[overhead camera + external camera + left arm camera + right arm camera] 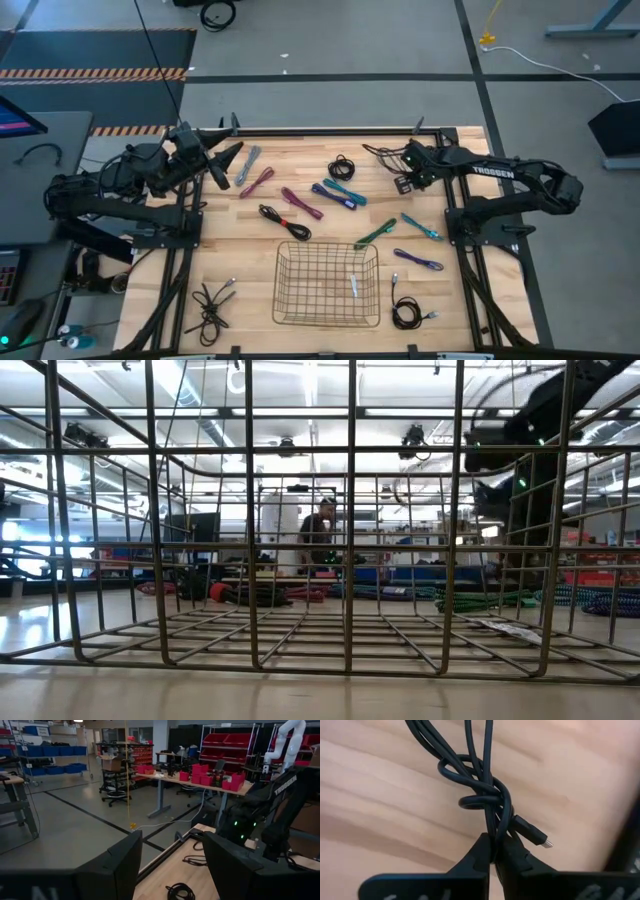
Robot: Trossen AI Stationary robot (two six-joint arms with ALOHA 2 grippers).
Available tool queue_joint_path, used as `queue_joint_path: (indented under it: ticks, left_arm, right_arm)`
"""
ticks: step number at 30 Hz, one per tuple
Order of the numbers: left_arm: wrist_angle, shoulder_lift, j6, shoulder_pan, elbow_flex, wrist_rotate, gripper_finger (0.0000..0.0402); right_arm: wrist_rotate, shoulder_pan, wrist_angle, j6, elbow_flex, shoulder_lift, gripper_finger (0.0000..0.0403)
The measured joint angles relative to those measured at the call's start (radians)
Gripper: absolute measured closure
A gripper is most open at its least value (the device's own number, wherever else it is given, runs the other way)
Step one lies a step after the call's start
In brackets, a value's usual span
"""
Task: Pick and place USB-C Cables
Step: Put the black charger cable into the wire basket
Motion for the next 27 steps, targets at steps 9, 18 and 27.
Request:
queue_joint_path:
  ticks: [9, 18, 27]
  left_arm:
    - [0.001, 0.000, -0.075, 0.000, 0.000, 0.061, 0.0184]
    - [0.148, 0.084, -0.114, 0.000, 0.000, 0.149, 0.0168]
    - [0.480, 0.269, -0.055, 0.000, 0.000, 0.301, 0.0126]
  right_arm:
    - [-0.030, 0.151, 0.008, -0.079, 0.333, -0.001, 0.0385]
    - [-0.095, 0.328, 0.118, -0.213, 0.644, -0.002, 0.0385]
    - [-0.095, 0.463, 0.187, -0.238, 0.700, -0.001, 0.0385]
